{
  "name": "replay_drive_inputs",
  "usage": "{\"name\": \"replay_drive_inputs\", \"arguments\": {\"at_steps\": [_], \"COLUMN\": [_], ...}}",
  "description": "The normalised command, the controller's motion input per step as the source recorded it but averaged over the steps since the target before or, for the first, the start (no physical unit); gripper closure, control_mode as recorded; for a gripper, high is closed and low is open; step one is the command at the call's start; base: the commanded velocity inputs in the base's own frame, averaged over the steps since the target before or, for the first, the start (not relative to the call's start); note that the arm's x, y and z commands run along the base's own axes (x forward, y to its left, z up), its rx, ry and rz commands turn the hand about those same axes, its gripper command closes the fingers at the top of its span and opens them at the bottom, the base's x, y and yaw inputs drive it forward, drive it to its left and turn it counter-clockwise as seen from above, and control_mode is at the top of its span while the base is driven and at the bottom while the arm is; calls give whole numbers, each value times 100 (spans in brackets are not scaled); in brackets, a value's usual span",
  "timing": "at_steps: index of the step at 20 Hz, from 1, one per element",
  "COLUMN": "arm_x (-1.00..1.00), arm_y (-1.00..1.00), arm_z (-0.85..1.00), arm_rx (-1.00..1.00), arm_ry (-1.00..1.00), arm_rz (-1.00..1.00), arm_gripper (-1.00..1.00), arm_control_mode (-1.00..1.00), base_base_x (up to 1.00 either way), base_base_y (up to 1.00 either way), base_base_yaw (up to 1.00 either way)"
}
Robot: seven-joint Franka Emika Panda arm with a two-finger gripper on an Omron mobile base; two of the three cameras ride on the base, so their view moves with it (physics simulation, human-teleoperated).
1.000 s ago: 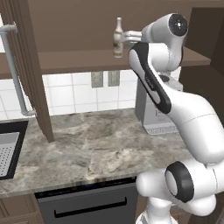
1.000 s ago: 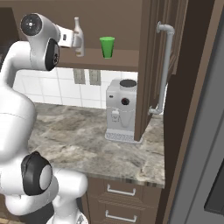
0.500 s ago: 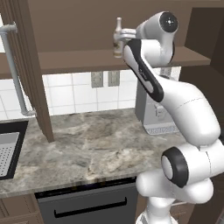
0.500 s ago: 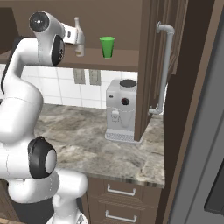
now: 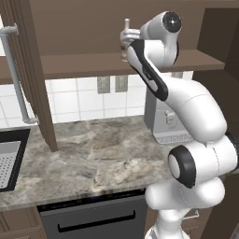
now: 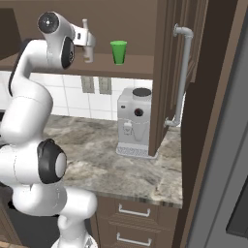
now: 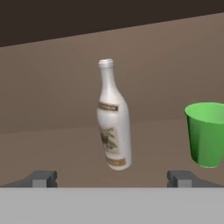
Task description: Open the cabinet directly in front. Then move the liquor and the cup to the dining counter with the candle on it.
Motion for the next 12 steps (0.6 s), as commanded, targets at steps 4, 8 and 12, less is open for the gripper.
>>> {"name": "replay_drive_inputs", "arguments": {"at_steps": [4, 8, 12], "arm_x": [27, 29, 27], "arm_y": [0, 0, 3], "arm_z": [0, 0, 0], "arm_rx": [0, 0, 0], "arm_ry": [0, 0, 0], "arm_rz": [0, 0, 0], "arm_gripper": [-100, -100, -100], "arm_control_mode": [-100, -100, -100], "base_base_x": [0, 0, 0], "base_base_y": [0, 0, 0], "base_base_yaw": [0, 0, 0]}}
